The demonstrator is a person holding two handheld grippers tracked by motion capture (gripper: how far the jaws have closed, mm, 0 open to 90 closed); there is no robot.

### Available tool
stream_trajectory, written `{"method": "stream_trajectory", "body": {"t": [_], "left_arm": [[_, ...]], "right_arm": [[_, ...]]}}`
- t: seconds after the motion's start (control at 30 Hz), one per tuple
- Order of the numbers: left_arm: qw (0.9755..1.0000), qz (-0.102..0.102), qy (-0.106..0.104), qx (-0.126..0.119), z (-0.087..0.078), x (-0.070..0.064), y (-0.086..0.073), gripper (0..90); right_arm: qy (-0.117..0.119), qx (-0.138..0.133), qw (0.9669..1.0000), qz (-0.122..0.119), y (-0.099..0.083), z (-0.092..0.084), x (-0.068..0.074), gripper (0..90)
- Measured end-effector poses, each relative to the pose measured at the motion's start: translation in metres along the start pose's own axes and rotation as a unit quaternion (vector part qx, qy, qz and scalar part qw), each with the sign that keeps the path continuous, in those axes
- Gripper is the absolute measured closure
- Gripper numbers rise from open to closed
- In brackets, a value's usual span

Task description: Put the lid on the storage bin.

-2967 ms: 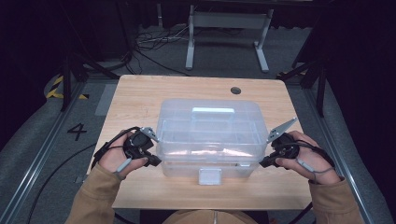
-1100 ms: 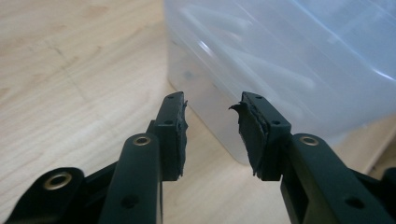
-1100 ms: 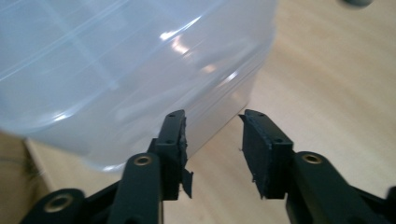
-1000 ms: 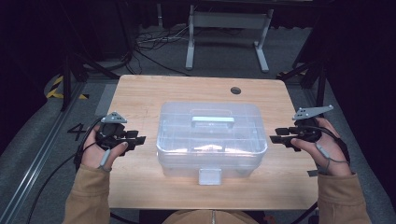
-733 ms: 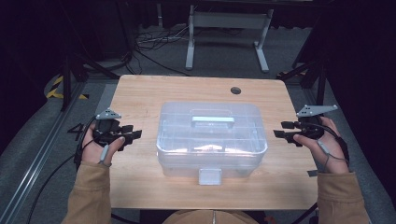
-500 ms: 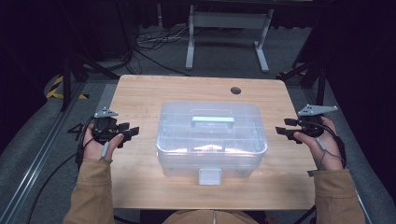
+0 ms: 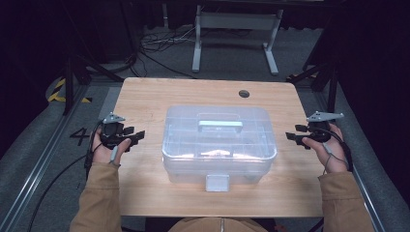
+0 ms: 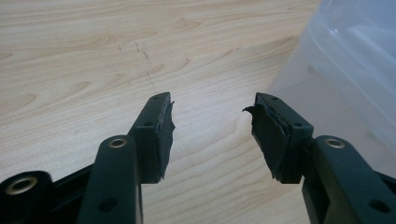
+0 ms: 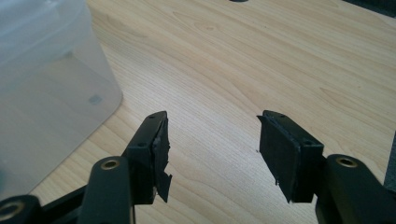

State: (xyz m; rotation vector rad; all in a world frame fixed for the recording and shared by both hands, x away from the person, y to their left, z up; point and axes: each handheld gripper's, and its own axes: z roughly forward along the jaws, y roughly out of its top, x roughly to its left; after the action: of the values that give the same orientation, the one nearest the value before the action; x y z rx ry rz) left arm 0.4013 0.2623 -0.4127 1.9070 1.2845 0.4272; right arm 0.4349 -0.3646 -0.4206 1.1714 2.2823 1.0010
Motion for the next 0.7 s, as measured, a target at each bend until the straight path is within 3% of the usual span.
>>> {"method": "stream_trajectory", "body": {"t": [0.07,0.13,0.7], "left_arm": [[0.9998,0.011,0.002,-0.016,0.003,0.001,-0.002,47.4],[0.9999,0.006,-0.006,-0.01,0.006,0.002,-0.004,47.9],[0.9995,-0.003,-0.003,0.032,0.028,0.011,-0.019,46.3]], "right_arm": [[-0.003,0.003,1.0,0.003,-0.004,0.005,-0.002,43.1],[-0.001,0.006,1.0,0.002,-0.005,0.008,-0.002,43.0],[-0.008,0.035,0.9993,0.003,-0.023,0.035,-0.008,43.0]]}}
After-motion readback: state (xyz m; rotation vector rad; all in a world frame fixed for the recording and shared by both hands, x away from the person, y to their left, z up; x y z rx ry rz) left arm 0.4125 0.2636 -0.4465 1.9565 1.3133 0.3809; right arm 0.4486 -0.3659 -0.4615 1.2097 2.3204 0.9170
